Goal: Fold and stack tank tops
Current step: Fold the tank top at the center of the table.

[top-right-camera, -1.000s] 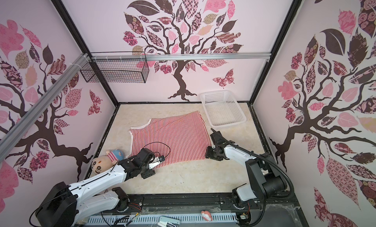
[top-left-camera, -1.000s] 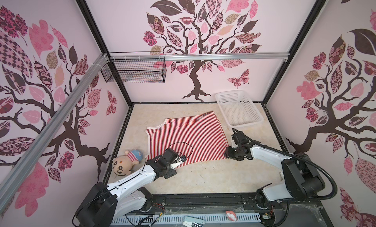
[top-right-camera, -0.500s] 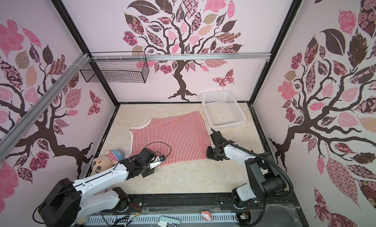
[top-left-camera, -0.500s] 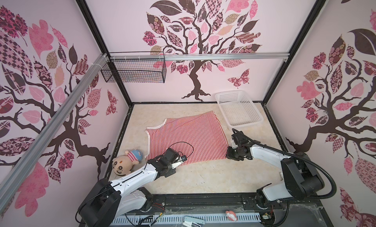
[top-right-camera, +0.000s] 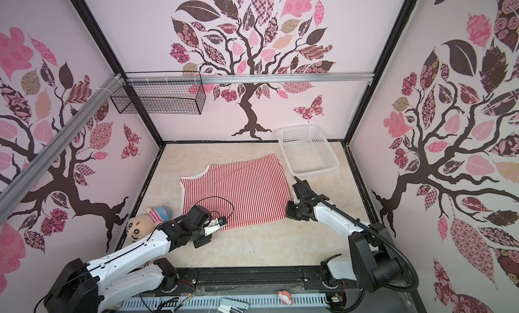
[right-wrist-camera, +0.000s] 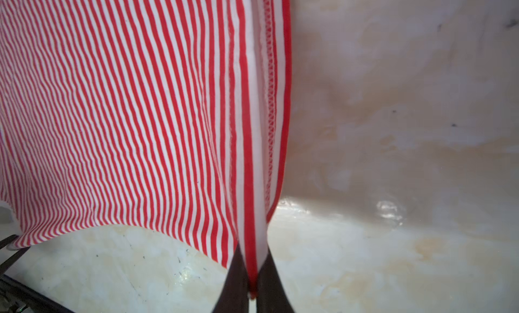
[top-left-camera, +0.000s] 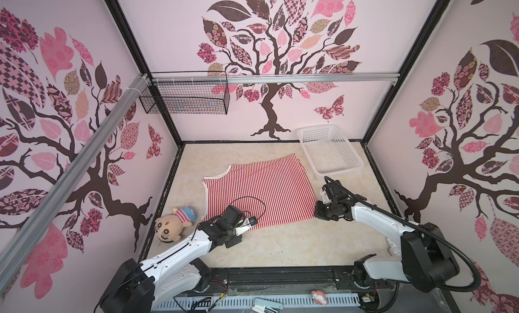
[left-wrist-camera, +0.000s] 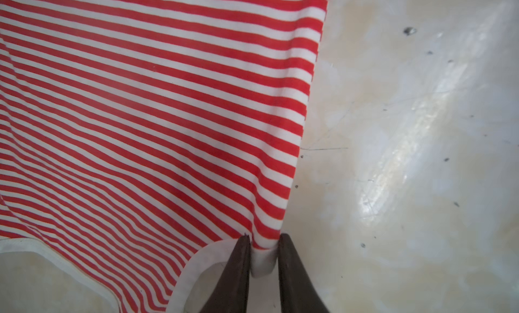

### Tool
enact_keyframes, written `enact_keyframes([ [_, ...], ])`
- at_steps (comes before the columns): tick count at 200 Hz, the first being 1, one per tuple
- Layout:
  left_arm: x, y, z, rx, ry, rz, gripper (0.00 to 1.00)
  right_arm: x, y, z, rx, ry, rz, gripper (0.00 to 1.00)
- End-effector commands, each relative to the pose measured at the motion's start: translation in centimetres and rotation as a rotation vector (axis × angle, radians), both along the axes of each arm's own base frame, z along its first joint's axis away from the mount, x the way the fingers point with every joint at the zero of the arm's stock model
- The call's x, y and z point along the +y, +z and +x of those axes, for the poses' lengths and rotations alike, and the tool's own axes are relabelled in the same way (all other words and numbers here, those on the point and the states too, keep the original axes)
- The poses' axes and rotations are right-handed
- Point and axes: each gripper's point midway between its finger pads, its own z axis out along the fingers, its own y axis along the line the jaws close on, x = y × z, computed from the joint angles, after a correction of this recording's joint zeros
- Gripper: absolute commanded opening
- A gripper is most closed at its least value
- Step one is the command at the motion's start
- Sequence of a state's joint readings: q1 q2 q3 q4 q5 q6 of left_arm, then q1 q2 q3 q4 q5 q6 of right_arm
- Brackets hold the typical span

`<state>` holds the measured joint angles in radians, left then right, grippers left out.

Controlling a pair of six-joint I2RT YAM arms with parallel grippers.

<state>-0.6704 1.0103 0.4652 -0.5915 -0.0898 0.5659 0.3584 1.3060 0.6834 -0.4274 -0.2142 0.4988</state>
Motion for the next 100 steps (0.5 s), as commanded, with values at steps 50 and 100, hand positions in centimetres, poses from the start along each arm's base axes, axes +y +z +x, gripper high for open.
enact_keyframes([
  [50,-1.4,1.9,-3.2,0.101,-0.129,-0.093,0.21,-0.6,1.0,-4.2,0.07,-0.037,0.062,0.07],
  [100,-1.3,2.7,-1.3,0.03,-0.087,-0.087,0.2,-0.1,3.7,-2.2,-0.003,-0.065,0.087,0.08],
])
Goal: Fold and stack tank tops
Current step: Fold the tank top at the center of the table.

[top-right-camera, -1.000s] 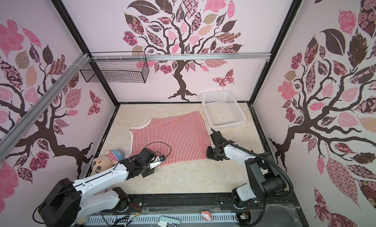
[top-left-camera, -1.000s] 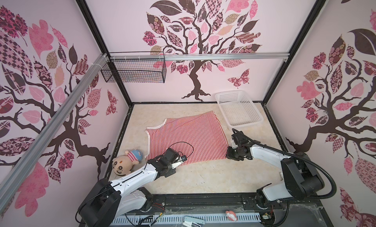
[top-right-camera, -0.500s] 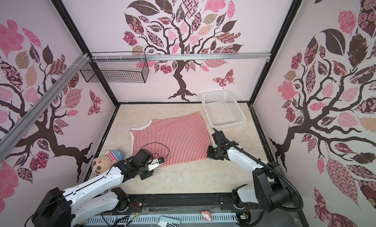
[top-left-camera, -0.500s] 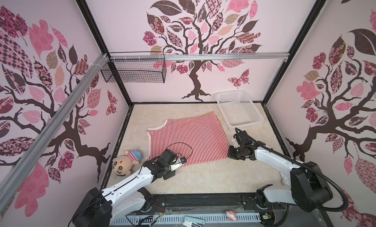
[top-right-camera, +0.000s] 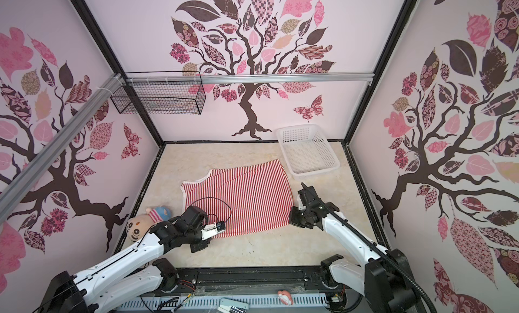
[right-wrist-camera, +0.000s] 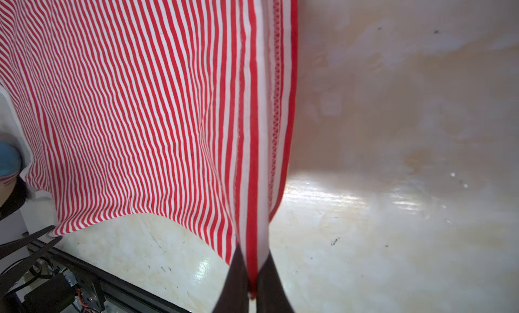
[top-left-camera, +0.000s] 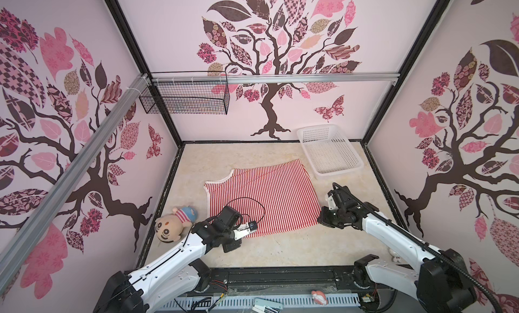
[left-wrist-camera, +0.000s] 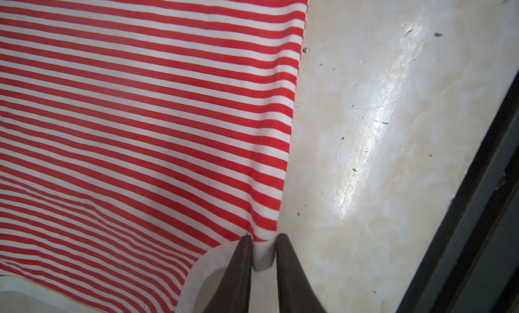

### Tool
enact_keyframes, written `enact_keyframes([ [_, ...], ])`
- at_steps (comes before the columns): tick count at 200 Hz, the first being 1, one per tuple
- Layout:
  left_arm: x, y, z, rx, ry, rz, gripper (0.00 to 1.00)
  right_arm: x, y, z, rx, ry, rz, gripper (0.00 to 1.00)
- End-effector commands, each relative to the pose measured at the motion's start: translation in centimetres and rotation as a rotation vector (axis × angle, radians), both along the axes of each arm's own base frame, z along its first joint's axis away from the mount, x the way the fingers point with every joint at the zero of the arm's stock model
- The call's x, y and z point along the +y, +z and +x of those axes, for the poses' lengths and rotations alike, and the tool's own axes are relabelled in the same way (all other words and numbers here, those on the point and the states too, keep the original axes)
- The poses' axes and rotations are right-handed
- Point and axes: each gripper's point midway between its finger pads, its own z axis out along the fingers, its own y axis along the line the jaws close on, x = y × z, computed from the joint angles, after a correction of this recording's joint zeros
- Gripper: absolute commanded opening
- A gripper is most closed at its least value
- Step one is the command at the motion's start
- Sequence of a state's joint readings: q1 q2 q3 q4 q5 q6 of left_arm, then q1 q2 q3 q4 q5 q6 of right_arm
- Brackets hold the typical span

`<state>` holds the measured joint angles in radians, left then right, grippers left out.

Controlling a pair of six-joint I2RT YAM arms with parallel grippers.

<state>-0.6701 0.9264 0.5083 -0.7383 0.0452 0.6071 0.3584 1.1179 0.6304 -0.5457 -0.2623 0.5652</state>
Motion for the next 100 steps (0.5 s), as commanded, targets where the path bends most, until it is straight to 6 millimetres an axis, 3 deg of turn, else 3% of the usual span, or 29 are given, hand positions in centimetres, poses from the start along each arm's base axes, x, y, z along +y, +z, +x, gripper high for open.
enact_keyframes([
  [1,-0.4,1.1,1.3,-0.053,0.01,-0.019,0.2,0.4,1.9,1.3,-0.028,-0.028,0.02,0.08],
  [57,0.4,2.8,6.6,-0.086,0.165,-0.092,0.18,1.4,3.8,5.1,-0.077,-0.014,0.009,0.09],
  [100,0.1,3.2,8.5,-0.125,0.164,-0.087,0.18,1.9,4.0,7.8,-0.09,-0.012,0.012,0.11],
])
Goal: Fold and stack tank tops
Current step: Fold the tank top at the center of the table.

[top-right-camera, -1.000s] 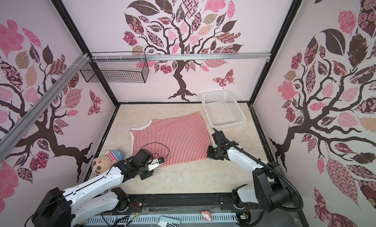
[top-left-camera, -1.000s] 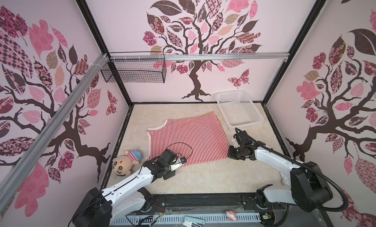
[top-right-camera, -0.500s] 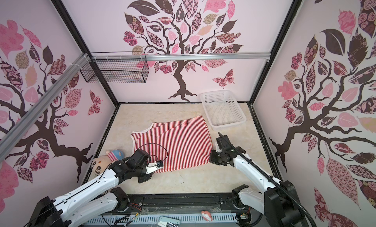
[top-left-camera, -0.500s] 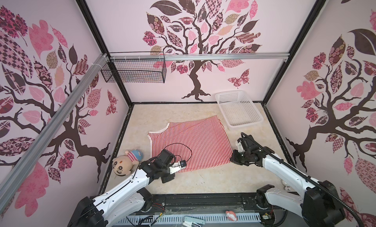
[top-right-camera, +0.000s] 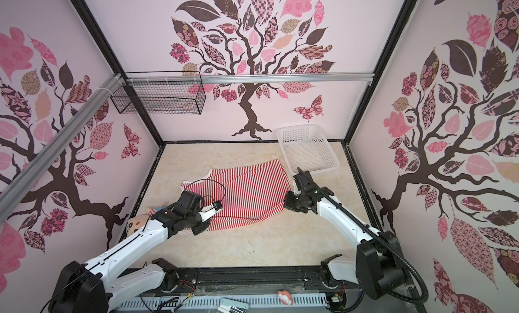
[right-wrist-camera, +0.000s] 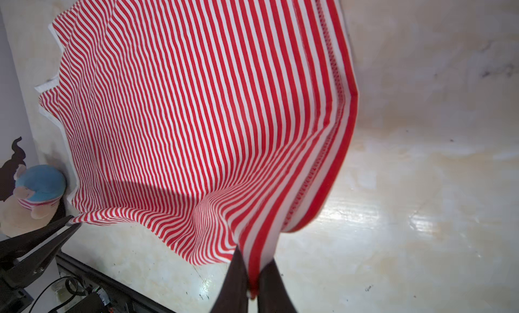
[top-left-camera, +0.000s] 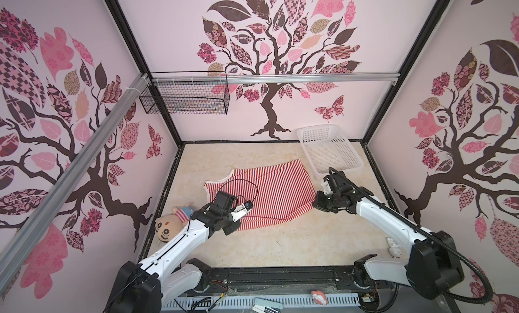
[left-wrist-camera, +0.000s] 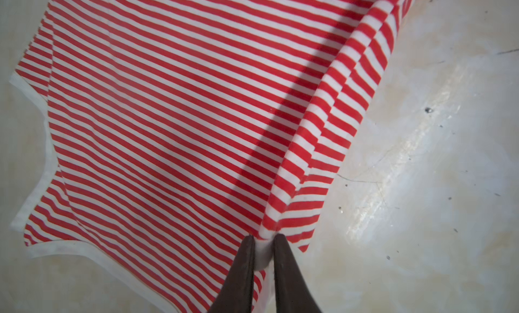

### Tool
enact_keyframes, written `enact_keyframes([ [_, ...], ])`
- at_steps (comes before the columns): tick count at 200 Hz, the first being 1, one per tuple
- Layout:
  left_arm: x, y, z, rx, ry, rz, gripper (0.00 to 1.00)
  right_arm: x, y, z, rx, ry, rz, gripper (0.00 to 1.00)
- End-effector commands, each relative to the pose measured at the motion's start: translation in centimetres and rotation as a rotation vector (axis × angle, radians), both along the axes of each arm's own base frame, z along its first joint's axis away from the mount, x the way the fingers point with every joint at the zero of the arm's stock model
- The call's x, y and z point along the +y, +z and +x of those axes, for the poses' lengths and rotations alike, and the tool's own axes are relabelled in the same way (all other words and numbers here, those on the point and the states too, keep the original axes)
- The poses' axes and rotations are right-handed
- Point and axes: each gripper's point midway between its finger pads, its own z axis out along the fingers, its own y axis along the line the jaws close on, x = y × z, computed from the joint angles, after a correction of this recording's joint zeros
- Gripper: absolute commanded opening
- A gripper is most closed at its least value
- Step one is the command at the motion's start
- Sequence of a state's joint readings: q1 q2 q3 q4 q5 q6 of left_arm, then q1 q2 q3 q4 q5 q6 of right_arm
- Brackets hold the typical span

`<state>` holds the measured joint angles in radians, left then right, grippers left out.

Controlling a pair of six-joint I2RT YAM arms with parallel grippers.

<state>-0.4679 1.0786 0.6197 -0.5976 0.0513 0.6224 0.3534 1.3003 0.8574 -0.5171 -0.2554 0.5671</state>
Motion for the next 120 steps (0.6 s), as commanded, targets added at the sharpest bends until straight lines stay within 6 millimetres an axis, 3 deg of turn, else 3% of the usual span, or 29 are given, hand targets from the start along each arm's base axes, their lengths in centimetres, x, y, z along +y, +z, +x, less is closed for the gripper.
enact_keyframes([
  [1,-0.9,0.9,1.3,-0.042,-0.022,-0.028,0.18,0.0,0.4,1.8,-0.02,-0.002,-0.009,0.11],
  [73,-0.6,-0.5,5.3,-0.089,0.051,0.013,0.19,0.0,-1.6,4.8,0.01,-0.009,0.015,0.12],
  [120,0.6,-0.1,7.4,-0.107,0.116,0.005,0.19,-0.1,-2.6,5.8,0.024,-0.008,0.018,0.13],
])
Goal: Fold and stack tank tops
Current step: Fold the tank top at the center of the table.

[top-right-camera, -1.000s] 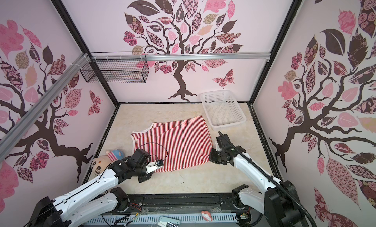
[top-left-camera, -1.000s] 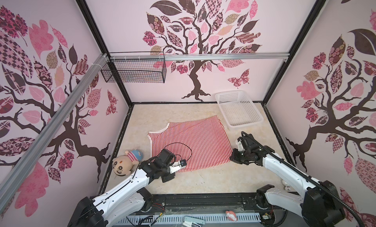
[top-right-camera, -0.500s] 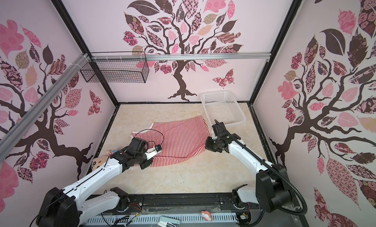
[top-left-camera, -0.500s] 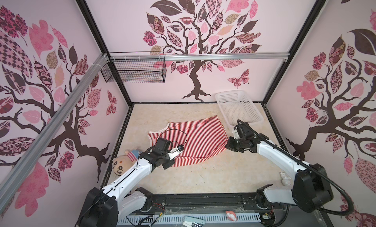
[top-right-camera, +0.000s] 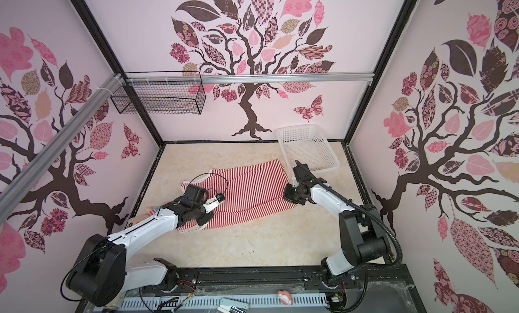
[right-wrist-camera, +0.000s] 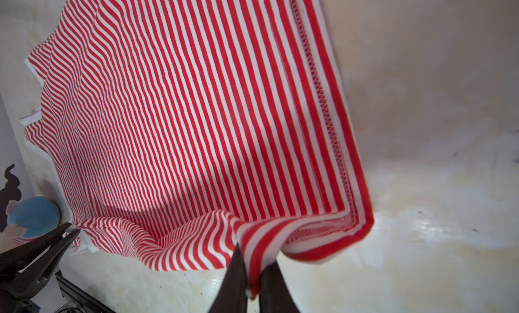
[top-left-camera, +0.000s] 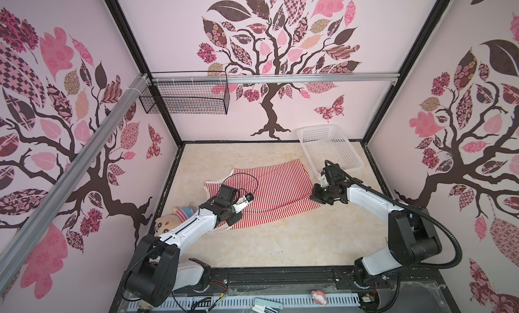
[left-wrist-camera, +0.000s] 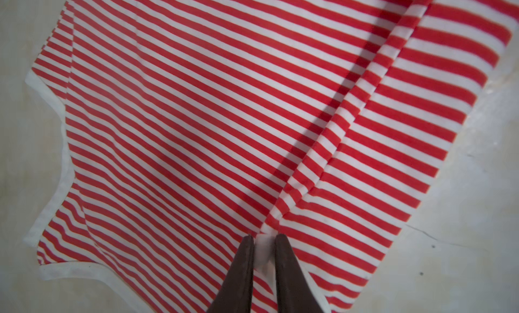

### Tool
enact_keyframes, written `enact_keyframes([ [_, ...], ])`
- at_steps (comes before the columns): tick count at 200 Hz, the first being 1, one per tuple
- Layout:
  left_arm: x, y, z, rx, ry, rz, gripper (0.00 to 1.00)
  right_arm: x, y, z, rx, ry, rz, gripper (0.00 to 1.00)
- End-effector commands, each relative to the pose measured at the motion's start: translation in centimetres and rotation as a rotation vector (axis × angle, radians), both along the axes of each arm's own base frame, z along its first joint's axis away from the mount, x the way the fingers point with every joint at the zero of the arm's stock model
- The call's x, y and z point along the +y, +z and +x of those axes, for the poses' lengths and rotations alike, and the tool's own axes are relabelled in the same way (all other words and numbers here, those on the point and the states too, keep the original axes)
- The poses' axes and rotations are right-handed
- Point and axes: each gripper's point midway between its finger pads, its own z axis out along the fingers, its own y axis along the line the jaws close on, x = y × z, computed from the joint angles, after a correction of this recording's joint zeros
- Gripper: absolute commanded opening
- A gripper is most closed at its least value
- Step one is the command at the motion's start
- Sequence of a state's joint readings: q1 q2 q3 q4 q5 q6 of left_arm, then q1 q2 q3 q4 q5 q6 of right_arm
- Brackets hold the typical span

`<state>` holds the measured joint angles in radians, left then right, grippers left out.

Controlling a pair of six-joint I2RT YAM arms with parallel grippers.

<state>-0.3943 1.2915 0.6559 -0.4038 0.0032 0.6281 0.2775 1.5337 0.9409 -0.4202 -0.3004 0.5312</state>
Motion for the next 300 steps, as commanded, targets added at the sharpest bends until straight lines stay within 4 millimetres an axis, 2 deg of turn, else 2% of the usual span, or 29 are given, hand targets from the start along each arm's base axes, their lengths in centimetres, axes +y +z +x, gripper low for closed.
enact_keyframes([
  [1,-0.3,1.8,2.3,-0.073,0.022,-0.024,0.19,0.3,0.4,1.2,-0.023,0.014,0.008,0.13],
  [33,-0.5,1.9,2.9,-0.071,0.016,-0.023,0.2,0.4,0.1,1.9,-0.022,0.016,0.004,0.16],
  [76,-0.5,1.3,4.1,-0.068,0.033,-0.007,0.21,-0.2,-0.7,2.6,-0.014,-0.001,-0.03,0.16],
  [109,-0.1,1.2,4.9,-0.067,0.062,0.005,0.21,-0.5,-0.5,3.2,-0.024,-0.017,-0.029,0.16],
  [115,-0.1,1.2,4.9,-0.065,0.062,0.002,0.24,-0.5,-0.6,3.2,-0.025,-0.016,-0.028,0.16],
  [127,-0.2,1.1,4.8,-0.053,0.06,-0.005,0.41,-0.5,-0.6,3.4,-0.023,-0.018,-0.028,0.17],
  [135,-0.2,1.1,4.7,-0.045,0.058,-0.008,0.48,-0.4,-0.7,3.5,-0.021,-0.016,-0.028,0.17],
  [149,-0.1,1.0,4.7,-0.025,0.065,-0.023,0.54,-0.5,-0.8,3.8,-0.016,-0.019,-0.029,0.18],
  [171,0.3,0.5,4.6,0.057,0.079,-0.054,0.58,-0.4,-0.9,3.9,-0.015,-0.018,-0.027,0.18],
  [209,0.8,-1.6,4.3,0.15,0.082,-0.045,0.59,-0.2,-1.0,4.1,-0.013,-0.013,-0.018,0.18],
  [231,0.6,-2.0,4.1,0.191,0.084,-0.071,0.54,-0.1,-1.0,4.2,-0.013,-0.014,-0.017,0.18],
  [300,1.4,-1.5,3.7,0.266,0.109,-0.163,0.48,0.0,-1.5,4.2,-0.002,-0.007,-0.015,0.18],
])
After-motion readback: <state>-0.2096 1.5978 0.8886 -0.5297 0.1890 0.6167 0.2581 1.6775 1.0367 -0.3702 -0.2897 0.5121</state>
